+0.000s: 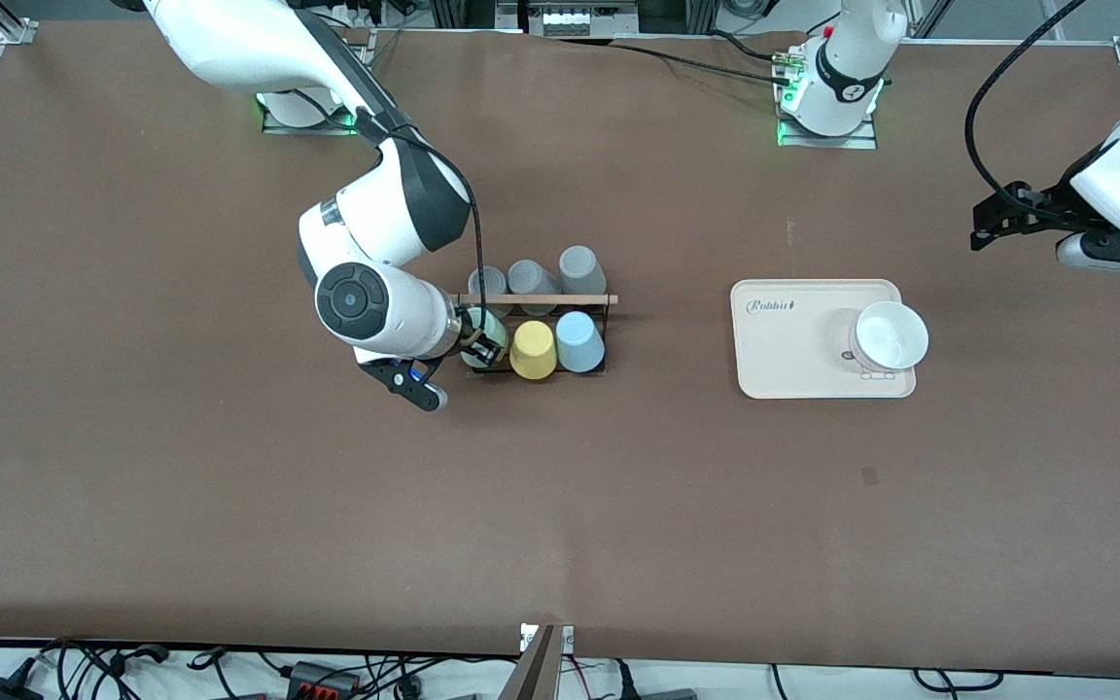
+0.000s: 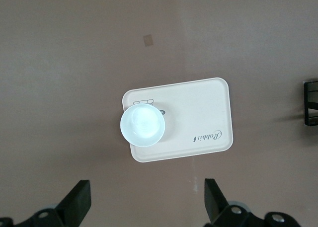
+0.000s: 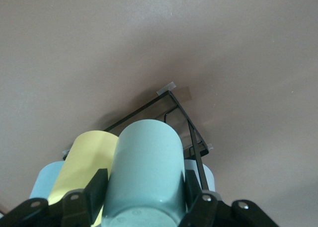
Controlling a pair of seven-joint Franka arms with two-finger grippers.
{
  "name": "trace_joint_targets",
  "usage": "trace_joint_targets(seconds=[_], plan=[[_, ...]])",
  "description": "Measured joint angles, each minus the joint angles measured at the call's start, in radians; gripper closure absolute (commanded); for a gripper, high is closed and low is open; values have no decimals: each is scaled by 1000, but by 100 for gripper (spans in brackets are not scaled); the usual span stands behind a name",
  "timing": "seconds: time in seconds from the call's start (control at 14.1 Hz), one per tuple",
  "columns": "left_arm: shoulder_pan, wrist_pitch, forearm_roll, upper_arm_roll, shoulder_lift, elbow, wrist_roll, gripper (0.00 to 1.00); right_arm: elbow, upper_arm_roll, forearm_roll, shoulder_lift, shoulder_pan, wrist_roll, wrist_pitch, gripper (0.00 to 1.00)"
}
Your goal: Hang scattered cups on rack with three cups
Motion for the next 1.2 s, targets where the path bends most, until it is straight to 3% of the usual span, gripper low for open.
trace_joint_targets(seconds=[0.07,0.14,0.21,0.78,1.2], plan=[[3,-1,0,1,-1,3,-1,0,0,0,0,5,0,0,0,71],[6,-2,0,4,-1,4,-1,0,0,0,0,11,1,0,0,43],[7,-2,0,8,-1,5,-1,0,0,0,0,17,3,0,0,0],[9,-9,0,12,-1,5,0,0,41,-2,0,18,4,35,-1,0],[9,-23,0,10,-1,5,0,0,109,-21,-13,-60,-44,33,-48,0]])
